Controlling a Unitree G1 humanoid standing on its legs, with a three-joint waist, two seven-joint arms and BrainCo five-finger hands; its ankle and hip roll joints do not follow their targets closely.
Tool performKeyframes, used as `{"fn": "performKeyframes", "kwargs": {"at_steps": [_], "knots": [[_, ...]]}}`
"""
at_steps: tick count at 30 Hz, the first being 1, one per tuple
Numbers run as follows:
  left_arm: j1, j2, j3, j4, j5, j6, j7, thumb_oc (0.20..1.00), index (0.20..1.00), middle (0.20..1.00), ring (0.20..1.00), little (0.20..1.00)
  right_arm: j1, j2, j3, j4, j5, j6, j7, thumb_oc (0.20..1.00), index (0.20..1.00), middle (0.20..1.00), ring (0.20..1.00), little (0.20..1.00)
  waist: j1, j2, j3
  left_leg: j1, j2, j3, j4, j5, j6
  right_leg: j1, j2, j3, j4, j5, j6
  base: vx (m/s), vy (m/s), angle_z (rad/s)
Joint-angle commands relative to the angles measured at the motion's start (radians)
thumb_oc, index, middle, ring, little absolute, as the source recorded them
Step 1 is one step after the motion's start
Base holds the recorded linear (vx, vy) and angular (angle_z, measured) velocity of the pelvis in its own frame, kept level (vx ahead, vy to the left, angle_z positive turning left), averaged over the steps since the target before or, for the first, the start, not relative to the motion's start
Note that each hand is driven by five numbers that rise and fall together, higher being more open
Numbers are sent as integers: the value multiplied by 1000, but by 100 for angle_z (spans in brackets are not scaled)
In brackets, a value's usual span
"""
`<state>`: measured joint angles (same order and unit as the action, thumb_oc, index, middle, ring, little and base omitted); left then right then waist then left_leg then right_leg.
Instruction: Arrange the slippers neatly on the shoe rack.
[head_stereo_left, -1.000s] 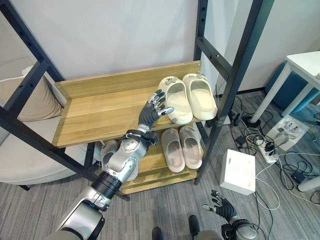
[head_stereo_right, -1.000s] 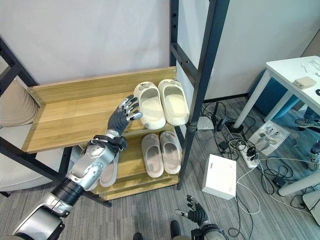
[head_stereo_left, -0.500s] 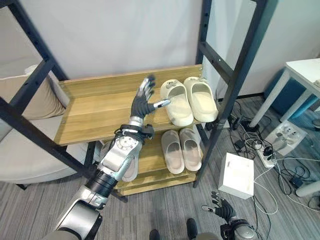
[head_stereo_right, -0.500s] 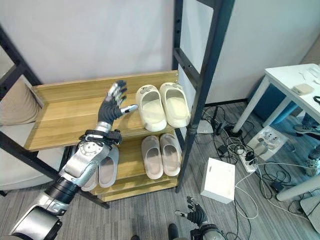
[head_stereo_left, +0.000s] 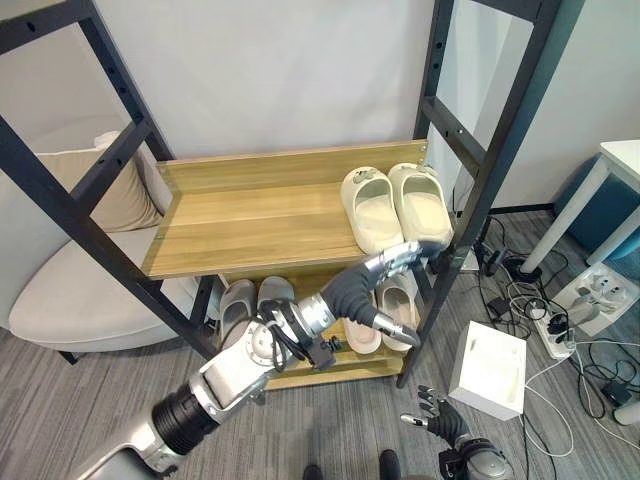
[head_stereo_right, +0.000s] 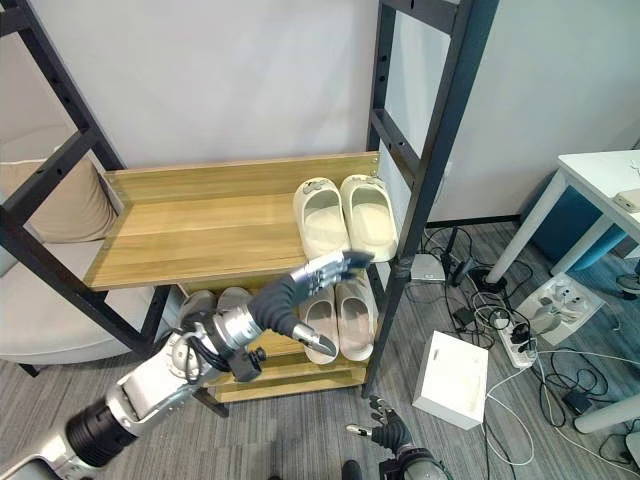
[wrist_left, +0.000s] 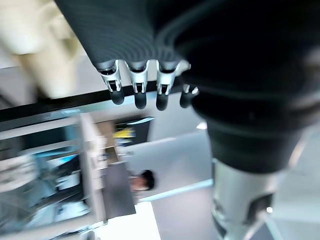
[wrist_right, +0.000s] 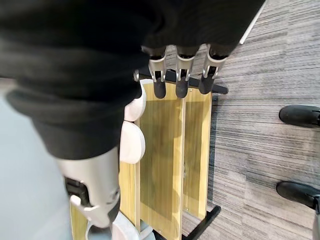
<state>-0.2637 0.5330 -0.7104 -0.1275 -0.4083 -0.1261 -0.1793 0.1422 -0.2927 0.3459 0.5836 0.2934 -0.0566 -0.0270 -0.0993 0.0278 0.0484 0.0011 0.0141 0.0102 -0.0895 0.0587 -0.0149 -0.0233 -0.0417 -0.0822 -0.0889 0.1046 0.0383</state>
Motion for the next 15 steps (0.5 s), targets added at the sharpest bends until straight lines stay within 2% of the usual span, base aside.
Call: {"fn": "performKeyframes", "kwargs": {"at_steps": [1,2,4,6,7,10,12,15], "knots": [[28,-17,58,113,118,-6,8,1000,1000,1000,1000,1000,-59,0,-28,-26,-1,-37,-7,1000,1000,1000,1000,1000,0,-36,46,57,-27,9,2,-163,33,92,-1,-39,2,-189,48,-2,14,-3],[115,-64,104,232,107,17,37,1000,1000,1000,1000,1000,-63,-5,-43,-35,11,-35,-15,1000,1000,1000,1000,1000,-1,-36,51,60,-26,14,2,-163,34,94,-1,-35,2,-190,46,0,0,0],[182,-115,170,342,80,29,89,1000,1000,1000,1000,1000,-64,-4,-58,-40,26,-34,-27,1000,1000,1000,1000,1000,0,-37,55,66,-26,16,2,-163,36,98,1,-31,2,-191,43,3,6,-3],[196,-129,185,379,80,31,103,1000,1000,1000,1000,1000,-64,-4,-64,-42,30,-33,-32,1000,1000,1000,1000,1000,-1,-38,54,62,-27,16,2,-161,37,95,0,-30,2,-190,42,1,3,3],[240,-162,241,452,58,36,144,1000,1000,1000,1000,1000,-60,3,-76,-39,38,-34,-41,1000,1000,1000,1000,1000,3,-40,54,63,-26,17,2,-160,38,95,0,-30,2,-190,39,0,0,0],[265,-180,279,492,65,38,173,1000,1000,1000,1000,1000,-54,5,-86,-34,36,-35,-52,1000,1000,1000,1000,1000,6,-42,54,64,-26,16,2,-160,40,97,0,-31,2,-191,38,2,1,1],[297,-229,331,557,-29,45,217,1000,1000,1000,1000,1000,-52,15,-97,-24,36,-34,-70,1000,1000,1000,1000,1000,11,-46,55,63,-28,12,2,-158,42,99,1,-33,2,-192,36,1,0,2],[310,-248,364,581,-78,45,241,1000,1000,1000,1000,1000,-53,21,-108,-22,40,-36,-87,1000,1000,1000,1000,1000,14,-48,55,63,-28,9,2,-157,42,99,0,-35,2,-192,35,0,0,0]]}}
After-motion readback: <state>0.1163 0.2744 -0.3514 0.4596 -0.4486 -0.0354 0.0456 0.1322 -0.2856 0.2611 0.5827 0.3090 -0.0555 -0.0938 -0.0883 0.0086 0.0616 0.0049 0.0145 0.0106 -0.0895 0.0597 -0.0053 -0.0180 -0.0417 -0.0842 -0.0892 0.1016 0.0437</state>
